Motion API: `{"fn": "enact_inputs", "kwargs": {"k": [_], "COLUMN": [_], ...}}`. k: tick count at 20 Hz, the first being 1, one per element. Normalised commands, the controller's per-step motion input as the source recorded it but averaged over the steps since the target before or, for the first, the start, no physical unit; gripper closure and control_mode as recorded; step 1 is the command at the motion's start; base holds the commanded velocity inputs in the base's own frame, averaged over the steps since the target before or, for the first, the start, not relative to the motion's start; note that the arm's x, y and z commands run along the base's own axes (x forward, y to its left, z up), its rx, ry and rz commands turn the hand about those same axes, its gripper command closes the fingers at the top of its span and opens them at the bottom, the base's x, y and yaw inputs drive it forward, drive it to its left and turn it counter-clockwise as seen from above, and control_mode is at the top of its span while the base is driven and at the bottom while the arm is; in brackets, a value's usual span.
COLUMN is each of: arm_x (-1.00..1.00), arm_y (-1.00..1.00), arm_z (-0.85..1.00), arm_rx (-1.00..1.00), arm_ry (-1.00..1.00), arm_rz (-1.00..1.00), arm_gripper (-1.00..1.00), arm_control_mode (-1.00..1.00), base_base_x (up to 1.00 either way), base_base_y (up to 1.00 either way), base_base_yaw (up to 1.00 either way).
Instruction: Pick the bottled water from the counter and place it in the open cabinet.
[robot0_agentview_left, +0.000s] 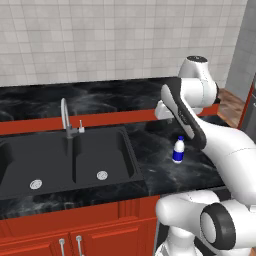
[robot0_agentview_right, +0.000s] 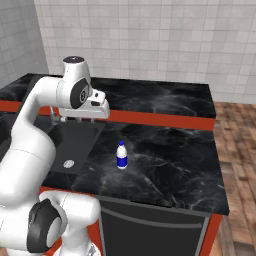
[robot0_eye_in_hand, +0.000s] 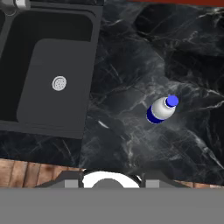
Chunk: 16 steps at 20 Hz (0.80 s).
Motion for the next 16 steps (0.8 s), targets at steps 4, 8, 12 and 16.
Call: {"fn": "enact_inputs", "kwargs": {"k": [4,8,12,16], "arm_x": [-0.27,-0.54,-0.45,-0.44], "arm_y": [-0.01,-0.09,-0.19,-0.42], "arm_z": [0.00,0.00,0.00,-0.05], "arm_rx": [0.00,0.01,0.00,0.00], "arm_ry": [0.00,0.00,-0.17,-0.30], "arm_rz": [0.00,-0.02,-0.01,0.00], "arm_gripper": [-1.00,-1.00,-1.00,-1.00], "arm_control_mode": [-1.00,-1.00,-1.00,-1.00], "base_base_x": [0.00,0.00,0.00,0.00], "base_base_y": [0.00,0.00,0.00,0.00], "base_base_yaw": [0.00,0.00,0.00,0.00]}}
